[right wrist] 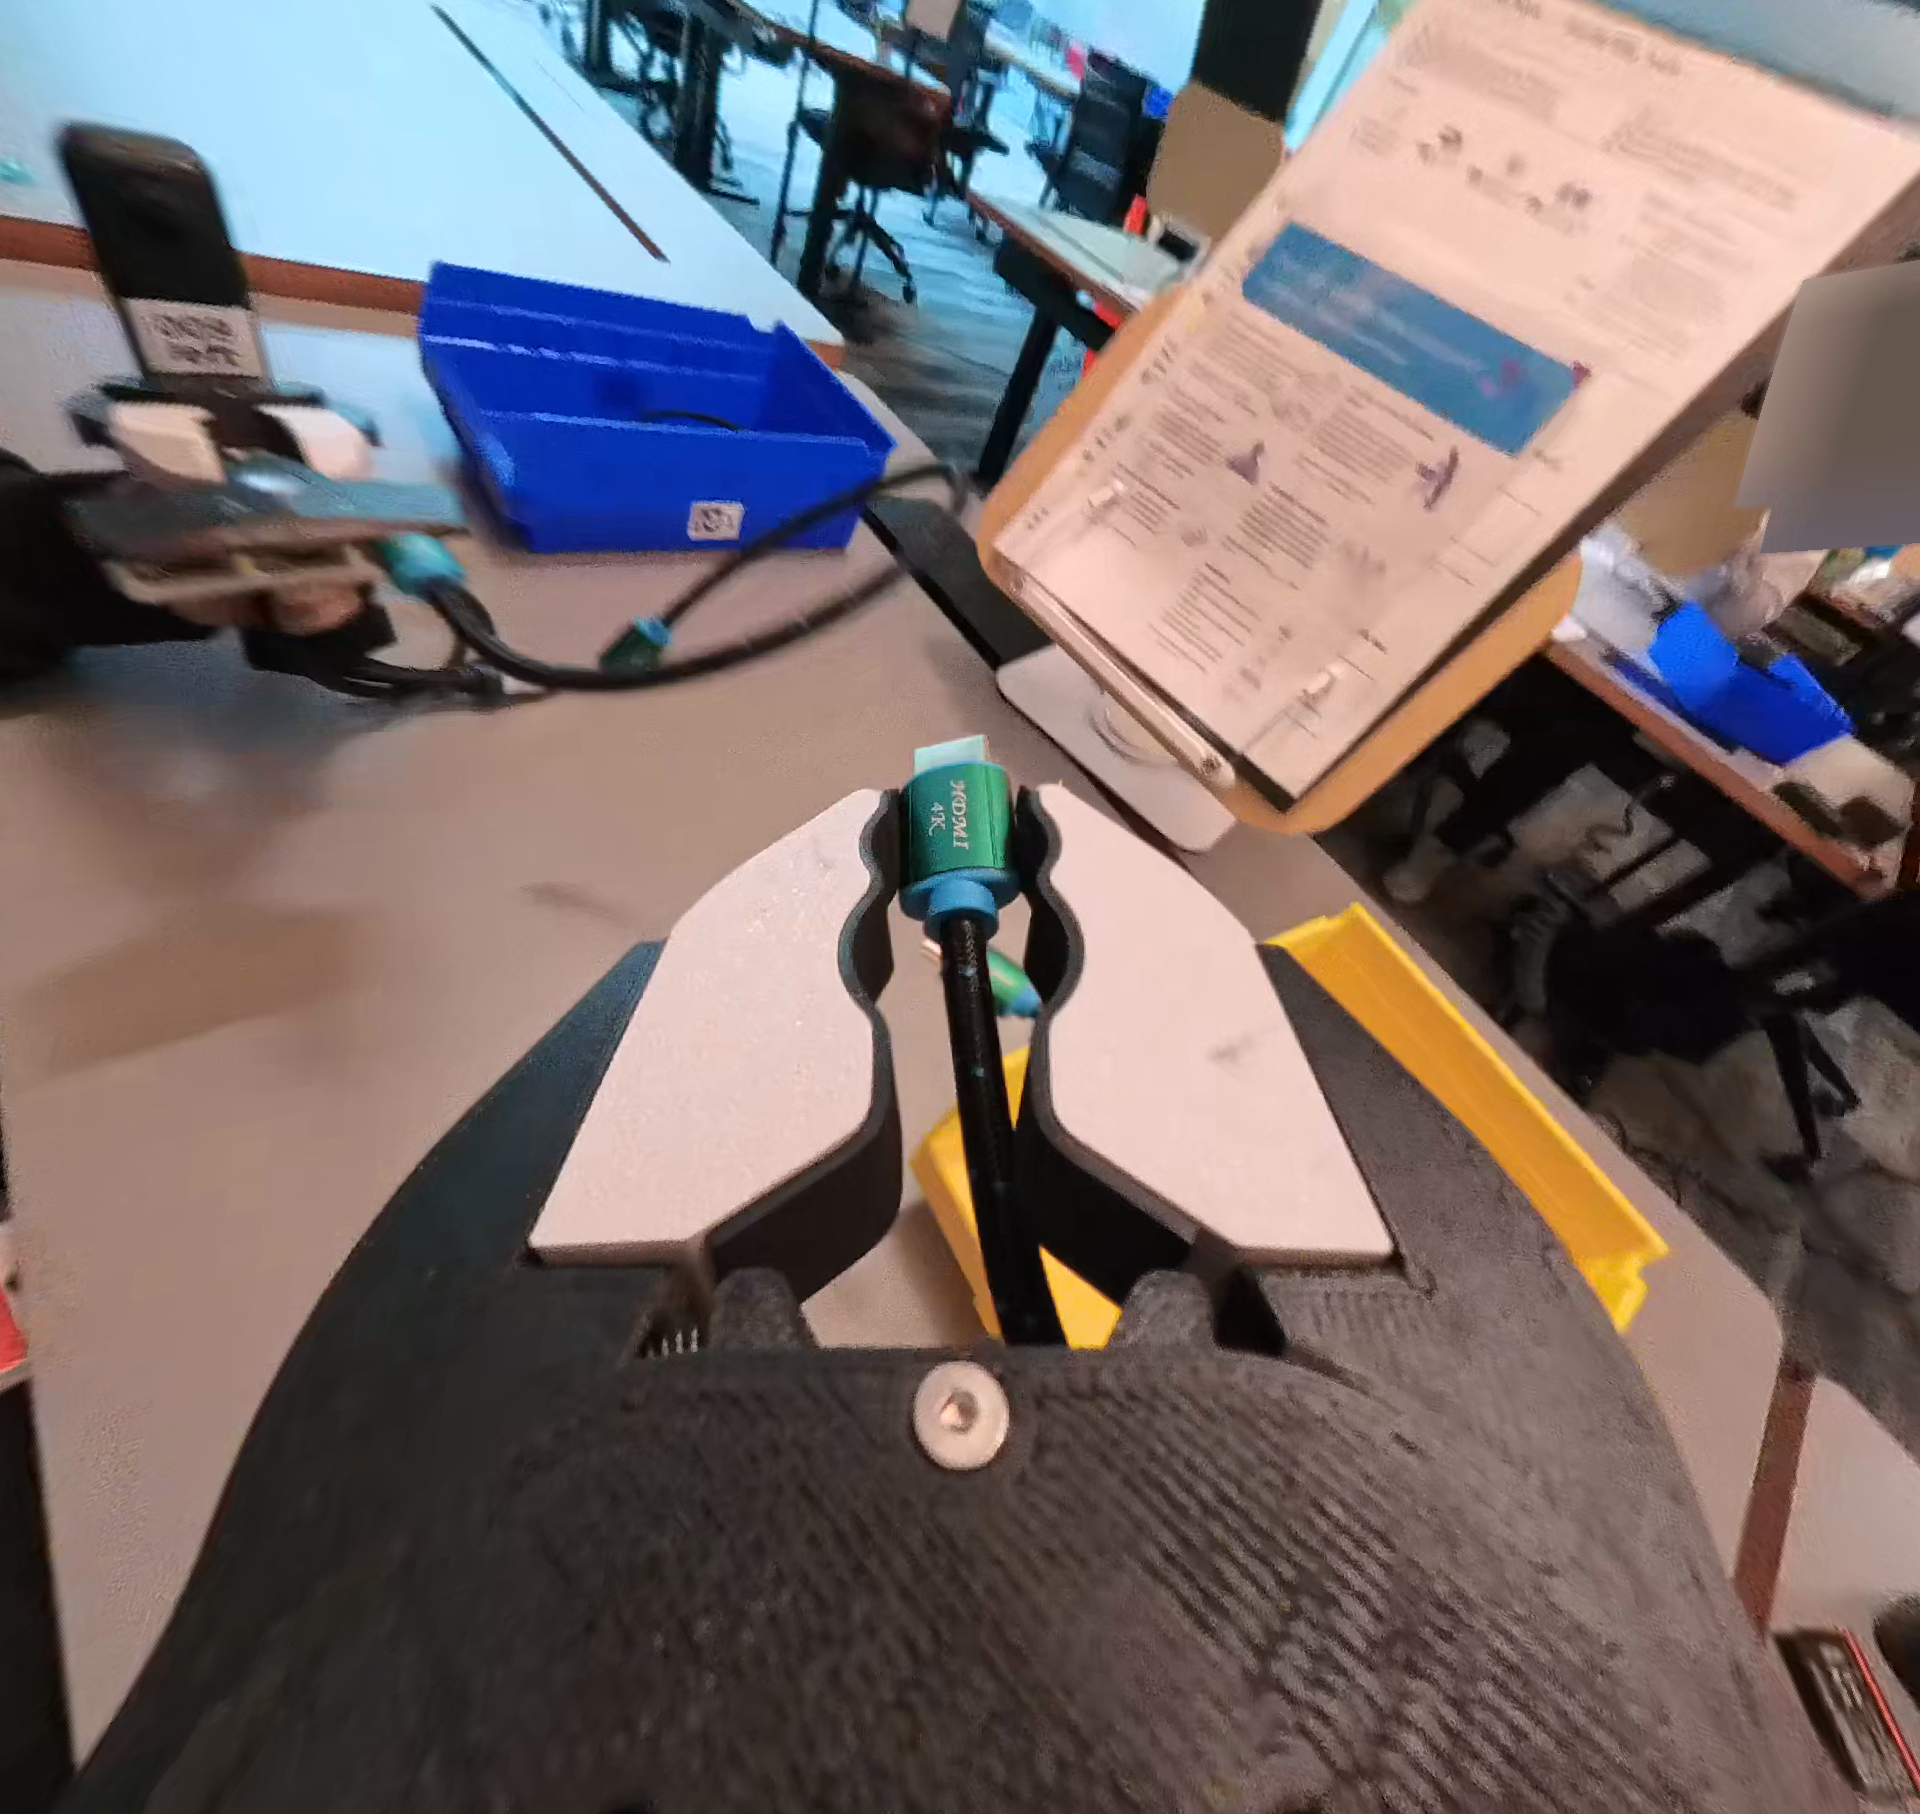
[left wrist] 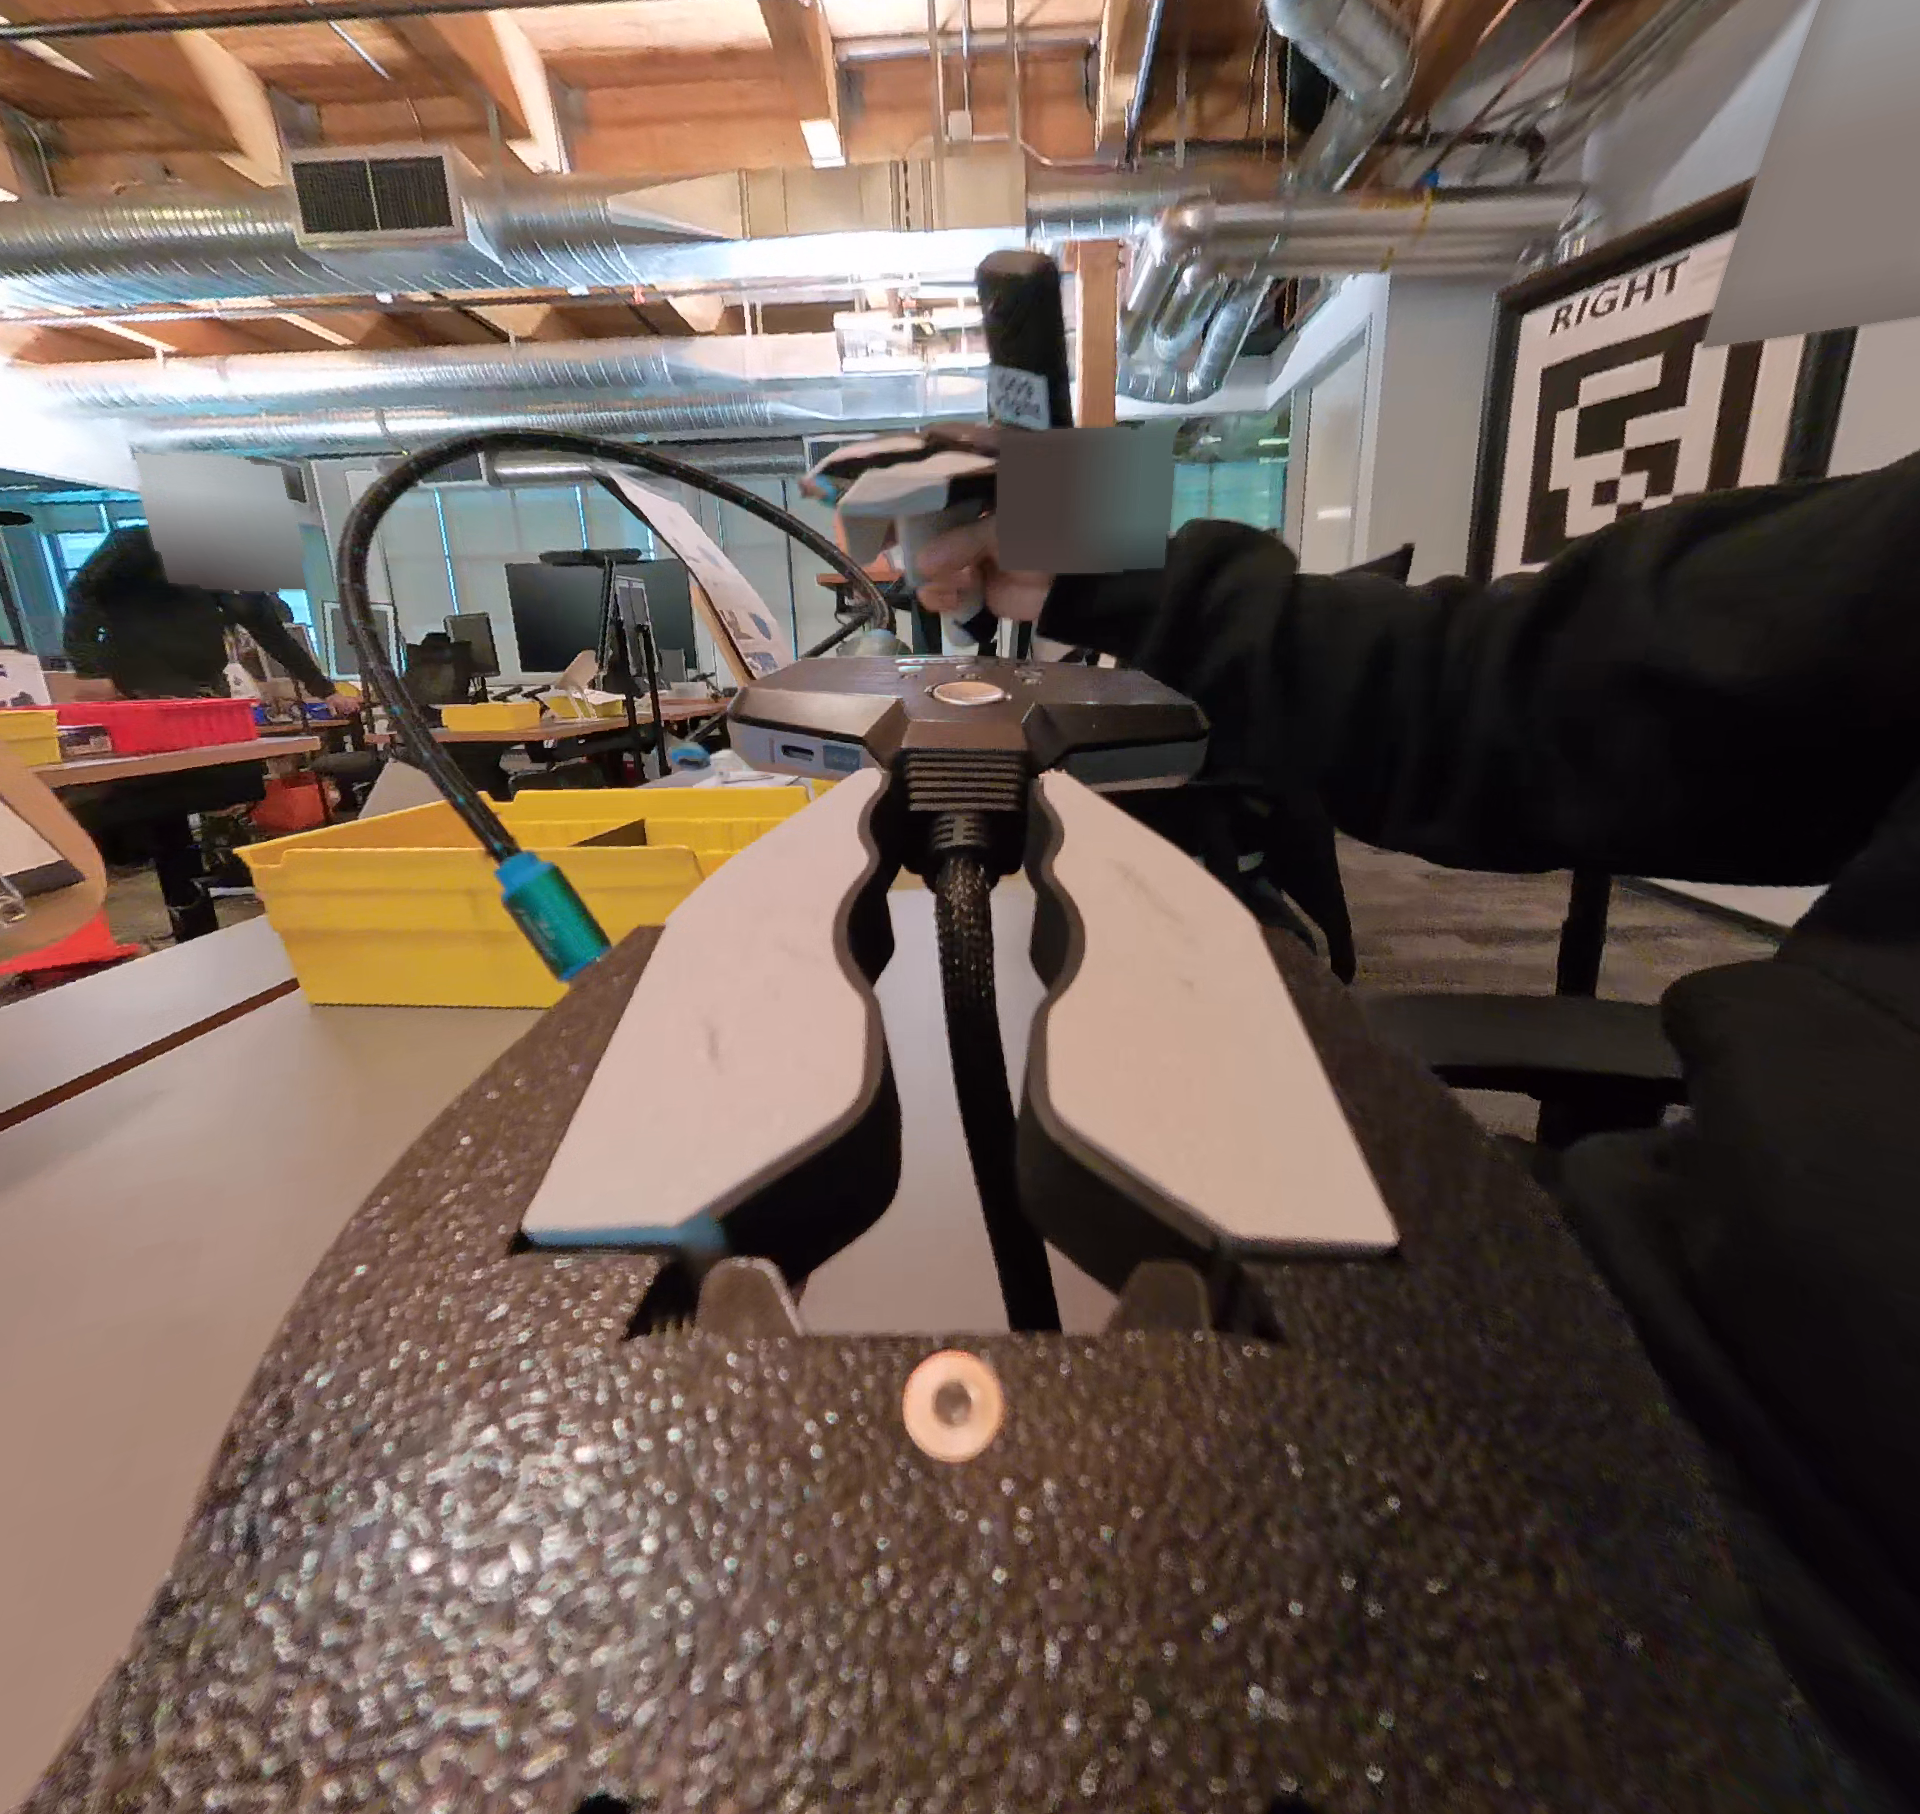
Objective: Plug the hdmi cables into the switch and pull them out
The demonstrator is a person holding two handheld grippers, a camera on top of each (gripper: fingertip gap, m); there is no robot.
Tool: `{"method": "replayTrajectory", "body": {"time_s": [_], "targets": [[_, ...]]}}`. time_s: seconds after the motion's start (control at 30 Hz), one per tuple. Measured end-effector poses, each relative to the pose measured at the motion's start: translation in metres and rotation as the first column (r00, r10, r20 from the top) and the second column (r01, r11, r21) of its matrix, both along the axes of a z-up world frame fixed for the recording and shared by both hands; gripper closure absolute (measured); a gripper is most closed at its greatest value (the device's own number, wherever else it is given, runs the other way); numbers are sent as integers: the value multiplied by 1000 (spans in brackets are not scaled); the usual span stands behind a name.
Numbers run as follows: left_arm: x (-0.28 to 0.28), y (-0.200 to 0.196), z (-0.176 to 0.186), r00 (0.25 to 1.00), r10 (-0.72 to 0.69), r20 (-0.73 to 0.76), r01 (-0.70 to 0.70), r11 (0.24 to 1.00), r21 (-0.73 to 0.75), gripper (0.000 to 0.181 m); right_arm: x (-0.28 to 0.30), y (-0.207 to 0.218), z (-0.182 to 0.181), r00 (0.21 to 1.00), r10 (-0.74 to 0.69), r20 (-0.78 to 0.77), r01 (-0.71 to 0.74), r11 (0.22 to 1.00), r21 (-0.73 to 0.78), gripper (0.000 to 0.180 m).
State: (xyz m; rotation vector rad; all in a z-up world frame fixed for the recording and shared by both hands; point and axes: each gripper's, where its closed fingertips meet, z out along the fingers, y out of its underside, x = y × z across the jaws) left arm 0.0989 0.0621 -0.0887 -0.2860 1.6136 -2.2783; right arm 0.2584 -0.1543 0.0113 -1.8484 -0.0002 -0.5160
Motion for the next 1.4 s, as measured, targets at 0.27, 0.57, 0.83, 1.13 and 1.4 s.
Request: {"method": "replayTrajectory", "body": {"time_s": [0.27,0.57,0.83,1.13,1.4], "targets": [[2,7,-2,1000,-2,-9,2,1000,-22,158,98,-8,-36,973,-232,13,232,973,-4,158],[4,13,-5,1000,-4,-26,3,999,-45,158,154,9,-138,877,-445,-184,408,889,-206,158],[7,13,-9,999,-10,-44,8,999,-44,158,144,10,-215,624,-635,-455,377,755,-537,161],[7,13,-10,999,-10,-48,8,999,-47,158,139,5,-163,603,-538,-589,448,840,-308,111],[7,10,-12,999,-11,-50,10,1000,-26,158,17,32,-60,932,-130,-338,150,988,36,91]]}}
